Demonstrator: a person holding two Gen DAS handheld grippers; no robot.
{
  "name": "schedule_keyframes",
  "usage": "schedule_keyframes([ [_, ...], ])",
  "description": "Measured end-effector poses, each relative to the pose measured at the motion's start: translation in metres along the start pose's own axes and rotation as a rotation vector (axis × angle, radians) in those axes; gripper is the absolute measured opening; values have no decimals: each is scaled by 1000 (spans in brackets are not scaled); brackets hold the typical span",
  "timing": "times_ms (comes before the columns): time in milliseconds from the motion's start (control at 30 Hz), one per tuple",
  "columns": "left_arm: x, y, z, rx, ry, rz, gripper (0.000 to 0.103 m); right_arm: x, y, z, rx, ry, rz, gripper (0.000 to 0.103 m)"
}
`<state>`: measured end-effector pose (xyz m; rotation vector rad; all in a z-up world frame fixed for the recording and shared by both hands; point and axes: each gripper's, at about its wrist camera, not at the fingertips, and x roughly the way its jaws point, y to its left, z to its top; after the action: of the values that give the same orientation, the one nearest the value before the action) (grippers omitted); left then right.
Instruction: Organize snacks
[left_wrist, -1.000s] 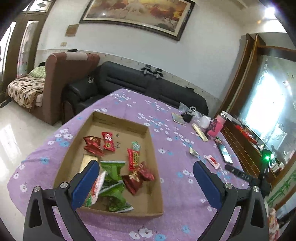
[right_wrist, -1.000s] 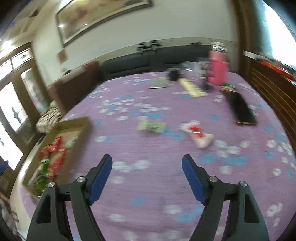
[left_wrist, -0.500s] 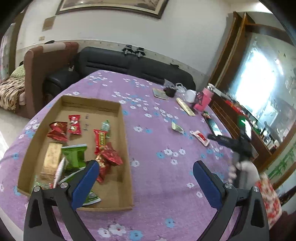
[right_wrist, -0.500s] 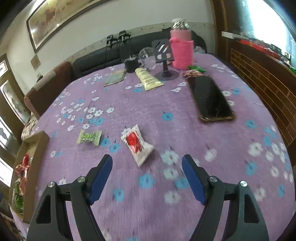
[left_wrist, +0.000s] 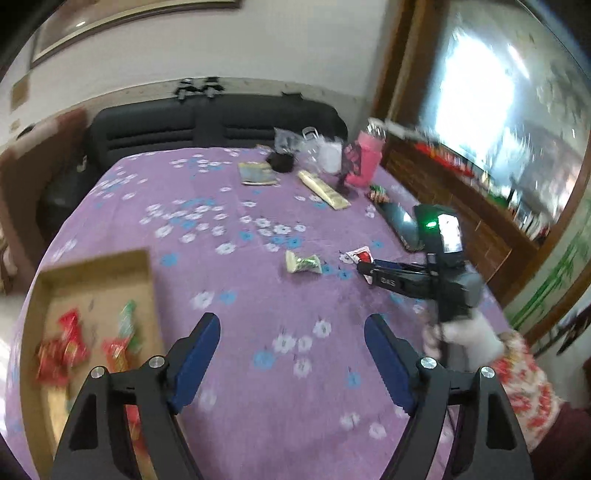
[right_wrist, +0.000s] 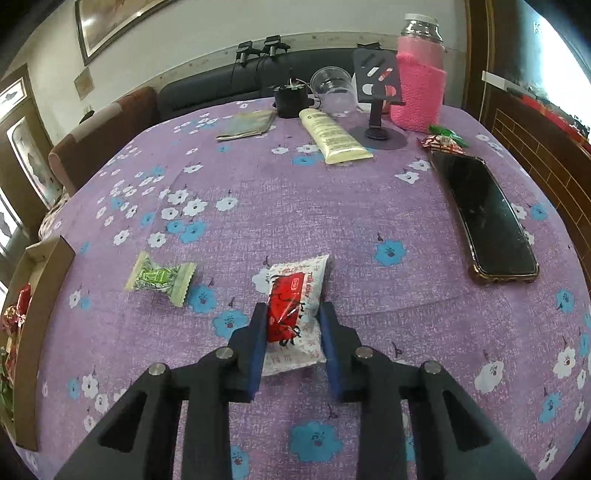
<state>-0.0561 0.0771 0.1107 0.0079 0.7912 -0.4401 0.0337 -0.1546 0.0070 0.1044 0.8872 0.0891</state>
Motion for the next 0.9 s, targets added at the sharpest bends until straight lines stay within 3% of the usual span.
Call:
schedule_keyframes([
  [167, 71, -14, 37, 39, 111, -47, 83, -4, -18, -1, 79, 17, 82, 25],
  [333, 134, -10, 69, 4, 181, -57, 83, -5, -32, 0, 143, 34, 121, 25],
  [600, 200, -9, 75, 71, 274, -21, 83, -3, -43, 2, 202, 47, 181, 25],
  [633, 203, -11, 72, 79, 292, -28, 73, -3, -43, 2, 204, 48, 183, 25],
  [667, 206, -13, 67, 94, 320, -32, 53, -2, -44, 2, 206, 49, 185, 25],
  [700, 208, -17, 63, 114, 338, -25, 47, -2, -45, 1, 210, 49, 189, 26],
  [767, 202, -26, 56, 171, 340, -29, 42, -2, -46, 1, 215, 50, 193, 26],
  [900, 181, -39, 42, 218, 343, -67, 42, -2, -46, 1, 215, 50, 192, 26],
])
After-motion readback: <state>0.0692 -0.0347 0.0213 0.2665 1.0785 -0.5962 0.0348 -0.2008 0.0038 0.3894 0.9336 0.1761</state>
